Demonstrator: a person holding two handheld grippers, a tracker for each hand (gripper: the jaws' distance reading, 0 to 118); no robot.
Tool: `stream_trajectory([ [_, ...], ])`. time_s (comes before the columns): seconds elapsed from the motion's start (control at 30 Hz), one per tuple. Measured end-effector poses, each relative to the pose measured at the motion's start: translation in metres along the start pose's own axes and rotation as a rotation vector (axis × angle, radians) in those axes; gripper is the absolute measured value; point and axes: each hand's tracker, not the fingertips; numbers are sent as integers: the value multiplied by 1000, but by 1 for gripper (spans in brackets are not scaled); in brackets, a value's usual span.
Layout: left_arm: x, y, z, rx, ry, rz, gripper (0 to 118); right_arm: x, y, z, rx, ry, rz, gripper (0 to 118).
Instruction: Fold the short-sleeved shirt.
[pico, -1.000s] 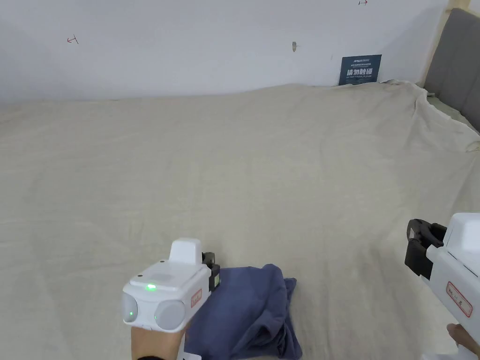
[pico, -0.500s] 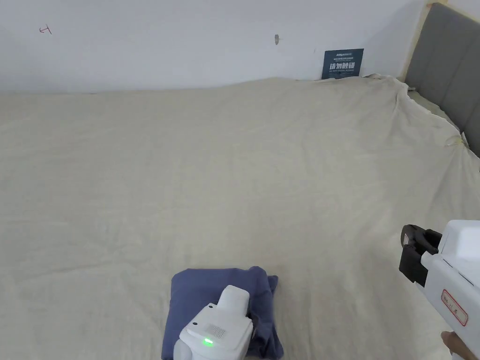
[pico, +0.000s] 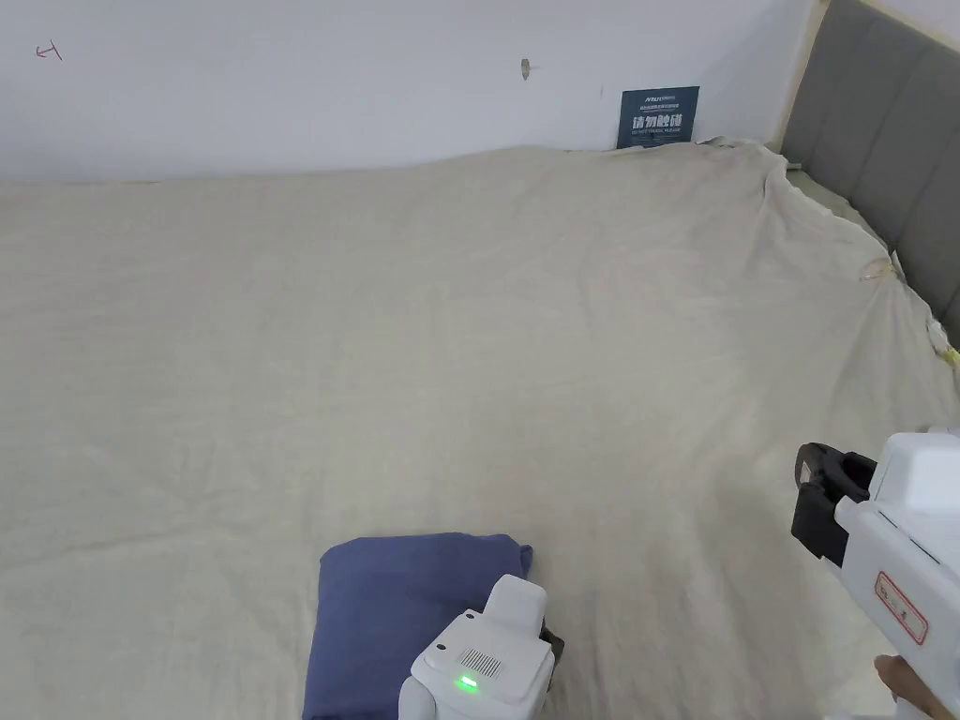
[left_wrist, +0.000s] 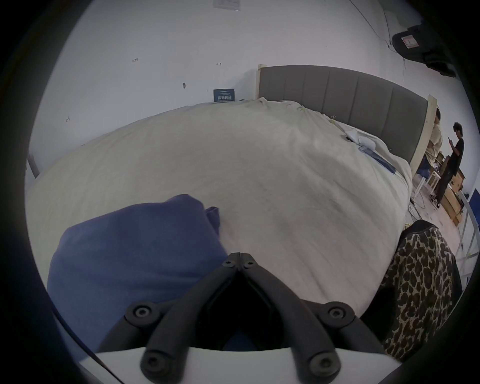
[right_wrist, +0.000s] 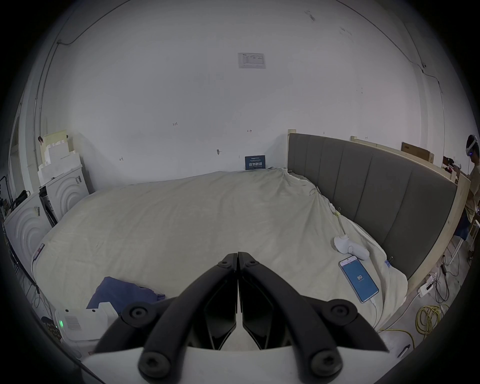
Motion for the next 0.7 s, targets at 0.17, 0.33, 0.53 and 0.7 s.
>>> stream_trajectory([
  [0.17,-16,25,34,129,-13,87,0,-4,5,5,20,6,3,0],
  [0.33,-42,63,83,275,9,115,0,-15,13,10,50,30,7,0],
  [0.53,-74,95,135,412,78,122,0,-37,25,17,93,69,12,0],
  [0.7,-102,107,171,491,162,127,0,-59,37,25,133,97,17,0],
])
